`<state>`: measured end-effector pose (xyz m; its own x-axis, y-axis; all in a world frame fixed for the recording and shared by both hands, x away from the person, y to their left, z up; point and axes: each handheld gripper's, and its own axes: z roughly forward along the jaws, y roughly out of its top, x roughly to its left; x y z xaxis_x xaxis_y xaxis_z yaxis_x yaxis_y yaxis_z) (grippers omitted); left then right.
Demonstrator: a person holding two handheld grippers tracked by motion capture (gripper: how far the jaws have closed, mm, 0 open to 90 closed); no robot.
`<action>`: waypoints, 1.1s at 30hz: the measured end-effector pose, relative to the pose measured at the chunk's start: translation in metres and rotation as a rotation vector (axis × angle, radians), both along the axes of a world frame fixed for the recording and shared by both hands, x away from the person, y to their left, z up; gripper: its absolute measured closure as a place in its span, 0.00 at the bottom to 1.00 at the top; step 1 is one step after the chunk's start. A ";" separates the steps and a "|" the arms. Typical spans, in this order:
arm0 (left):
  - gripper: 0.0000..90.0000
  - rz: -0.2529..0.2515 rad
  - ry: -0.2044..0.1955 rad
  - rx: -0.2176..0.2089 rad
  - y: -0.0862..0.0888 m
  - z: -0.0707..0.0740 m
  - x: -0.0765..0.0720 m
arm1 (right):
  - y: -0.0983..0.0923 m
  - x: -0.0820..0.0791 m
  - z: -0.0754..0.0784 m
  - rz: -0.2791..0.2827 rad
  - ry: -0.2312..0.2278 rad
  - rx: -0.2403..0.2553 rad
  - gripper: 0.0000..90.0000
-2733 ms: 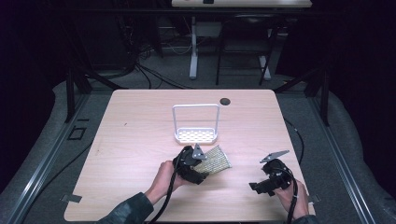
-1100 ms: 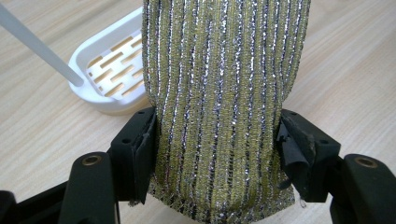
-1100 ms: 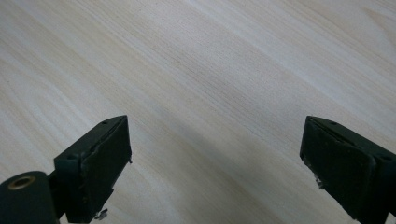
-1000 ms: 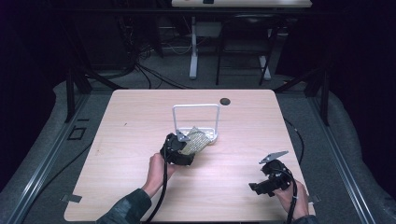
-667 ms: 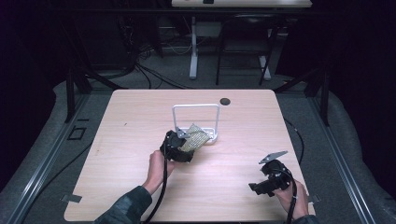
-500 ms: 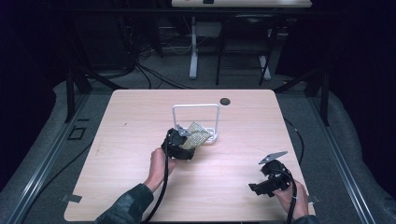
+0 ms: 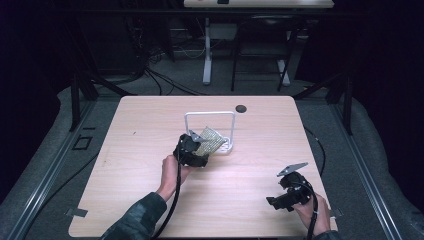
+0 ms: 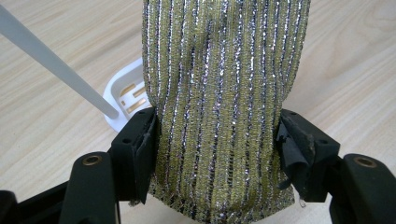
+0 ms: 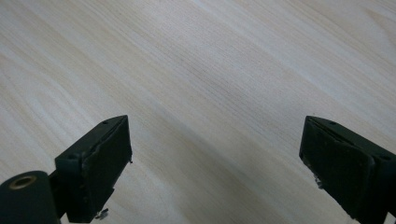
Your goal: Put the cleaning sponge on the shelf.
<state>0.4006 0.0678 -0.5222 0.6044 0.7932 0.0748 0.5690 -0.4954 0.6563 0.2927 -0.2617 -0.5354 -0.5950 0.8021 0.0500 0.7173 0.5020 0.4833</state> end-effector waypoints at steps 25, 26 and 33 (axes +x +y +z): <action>0.39 0.106 -0.005 -0.023 -0.014 -0.006 0.026 | 0.000 0.001 -0.003 0.001 0.010 0.012 0.09; 0.39 0.105 0.001 -0.025 -0.014 -0.006 0.027 | -0.001 0.001 -0.003 0.000 0.010 0.013 0.09; 0.39 0.108 0.011 -0.010 -0.021 -0.013 0.031 | 0.001 0.000 -0.002 0.020 0.010 0.003 0.09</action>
